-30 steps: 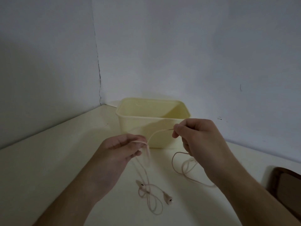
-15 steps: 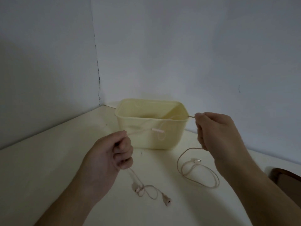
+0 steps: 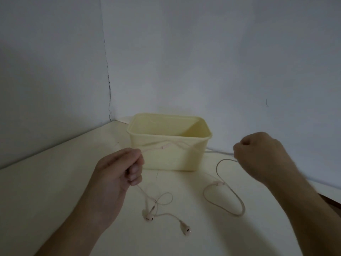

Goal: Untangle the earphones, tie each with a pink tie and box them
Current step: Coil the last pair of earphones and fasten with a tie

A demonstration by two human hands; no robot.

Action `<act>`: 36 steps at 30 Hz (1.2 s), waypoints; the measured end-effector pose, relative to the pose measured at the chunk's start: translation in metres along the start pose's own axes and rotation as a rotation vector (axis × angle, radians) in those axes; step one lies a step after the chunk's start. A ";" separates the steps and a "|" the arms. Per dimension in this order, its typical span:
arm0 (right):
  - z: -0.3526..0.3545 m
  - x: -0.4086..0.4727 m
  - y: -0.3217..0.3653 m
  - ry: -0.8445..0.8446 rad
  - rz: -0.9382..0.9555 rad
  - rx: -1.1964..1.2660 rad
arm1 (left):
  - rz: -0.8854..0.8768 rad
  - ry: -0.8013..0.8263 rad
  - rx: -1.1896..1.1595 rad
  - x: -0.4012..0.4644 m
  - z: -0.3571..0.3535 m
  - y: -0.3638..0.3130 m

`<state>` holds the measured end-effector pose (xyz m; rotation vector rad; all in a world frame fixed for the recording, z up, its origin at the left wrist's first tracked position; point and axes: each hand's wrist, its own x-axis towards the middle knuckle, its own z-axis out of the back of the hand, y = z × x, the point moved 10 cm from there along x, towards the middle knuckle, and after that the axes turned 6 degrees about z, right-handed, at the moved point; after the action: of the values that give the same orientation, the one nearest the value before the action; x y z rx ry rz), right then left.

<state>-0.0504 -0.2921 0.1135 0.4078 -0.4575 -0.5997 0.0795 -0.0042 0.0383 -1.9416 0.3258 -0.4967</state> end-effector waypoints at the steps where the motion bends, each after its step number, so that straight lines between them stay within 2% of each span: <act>1: -0.008 -0.003 0.008 0.075 0.033 -0.073 | -0.025 0.016 0.065 -0.001 -0.004 -0.002; 3: -0.021 -0.011 0.031 0.165 0.163 -0.098 | -0.057 0.056 0.189 -0.005 -0.012 -0.003; 5: -0.031 -0.028 0.065 0.253 0.361 0.052 | -0.063 0.083 0.272 -0.007 -0.018 -0.001; 7: -0.048 -0.057 0.100 0.442 0.537 0.213 | -0.076 0.088 0.327 -0.009 -0.021 -0.002; 9: -0.070 -0.081 0.120 0.611 0.646 0.258 | -0.089 0.093 0.342 -0.010 -0.024 -0.005; 10: -0.076 -0.086 0.124 0.630 0.674 0.259 | -0.085 0.085 0.334 -0.009 -0.023 -0.005; 14: -0.062 -0.060 0.108 0.476 0.505 0.405 | -0.020 0.003 0.295 -0.006 -0.011 0.000; 16: -0.041 -0.043 0.093 0.383 0.383 0.718 | -0.001 0.008 0.240 -0.005 -0.009 -0.001; 18: -0.019 -0.032 0.083 0.285 0.344 1.019 | 0.000 0.004 0.180 -0.003 -0.007 -0.002; 22: 0.010 -0.019 0.066 0.100 0.306 1.324 | -0.009 0.042 0.148 -0.002 -0.009 -0.003; 26: 0.030 -0.017 0.055 -0.047 0.331 1.397 | -0.010 0.028 0.172 -0.003 -0.007 -0.003; 29: 0.033 -0.019 0.056 -0.066 0.341 1.399 | 0.003 0.004 0.210 -0.003 -0.002 -0.002; 32: 0.023 -0.019 0.059 -0.018 0.326 1.366 | 0.005 -0.085 0.351 -0.001 0.005 -0.002; 36: -0.005 -0.027 0.076 0.201 0.329 1.198 | -0.017 -0.123 0.449 0.001 0.005 0.003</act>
<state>-0.0342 -0.2175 0.1386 1.4819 -0.6419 0.1067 0.0827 -0.0018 0.0341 -1.5301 0.1054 -0.4178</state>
